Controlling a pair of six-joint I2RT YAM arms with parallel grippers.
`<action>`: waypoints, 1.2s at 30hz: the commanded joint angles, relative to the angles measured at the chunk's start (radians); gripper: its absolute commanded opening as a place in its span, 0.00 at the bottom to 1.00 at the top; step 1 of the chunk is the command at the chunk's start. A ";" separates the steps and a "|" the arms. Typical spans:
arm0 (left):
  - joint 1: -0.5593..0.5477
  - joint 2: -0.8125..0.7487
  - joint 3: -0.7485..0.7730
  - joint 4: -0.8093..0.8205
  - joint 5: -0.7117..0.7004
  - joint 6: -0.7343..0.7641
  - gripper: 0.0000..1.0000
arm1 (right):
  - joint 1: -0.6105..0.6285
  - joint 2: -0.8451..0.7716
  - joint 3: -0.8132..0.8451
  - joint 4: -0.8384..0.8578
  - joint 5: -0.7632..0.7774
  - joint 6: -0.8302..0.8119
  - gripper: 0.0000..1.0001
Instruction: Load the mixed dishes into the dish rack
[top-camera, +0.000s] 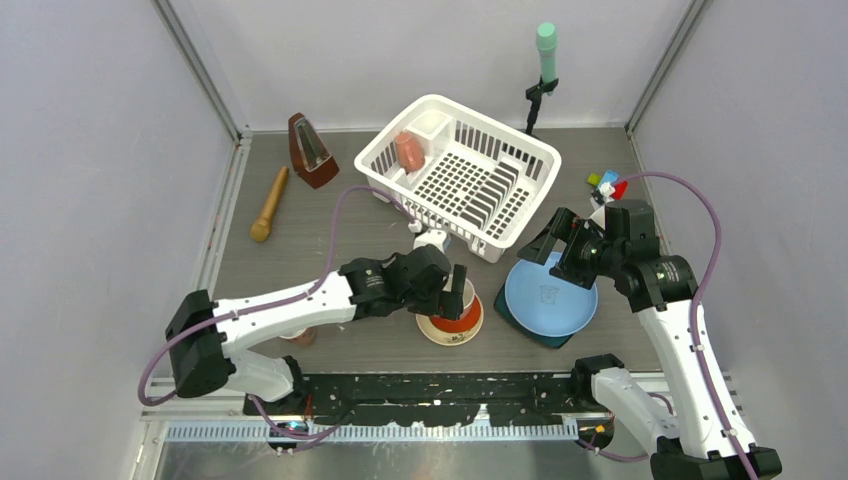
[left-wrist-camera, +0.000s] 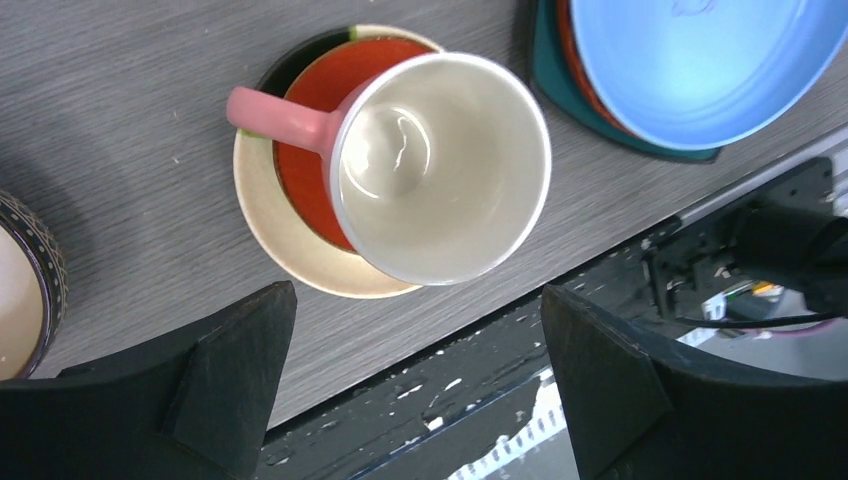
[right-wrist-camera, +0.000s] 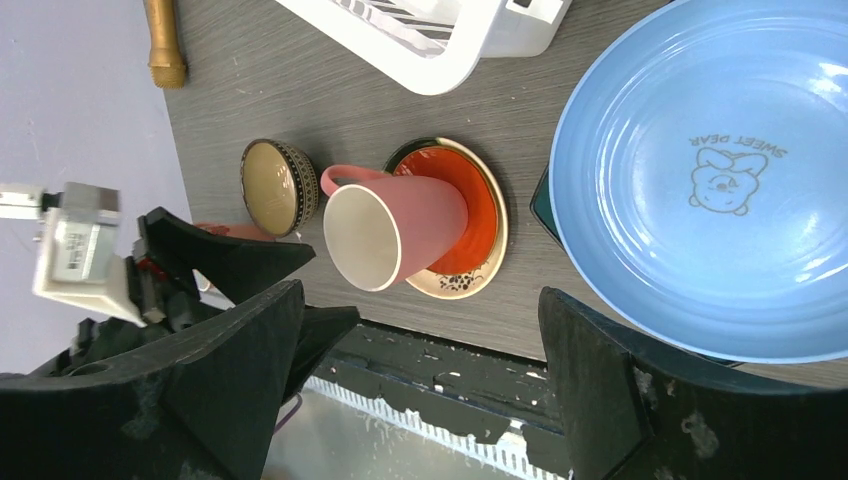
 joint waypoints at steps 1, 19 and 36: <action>0.025 -0.041 0.006 0.070 -0.047 -0.064 0.94 | -0.004 0.005 -0.010 0.034 -0.017 -0.026 0.94; 0.029 0.046 0.005 0.057 -0.123 -0.049 0.00 | -0.004 -0.001 -0.003 0.019 -0.023 -0.033 0.94; 0.155 -0.255 -0.032 0.198 0.287 0.128 0.00 | -0.005 0.008 0.092 0.026 -0.074 -0.104 0.93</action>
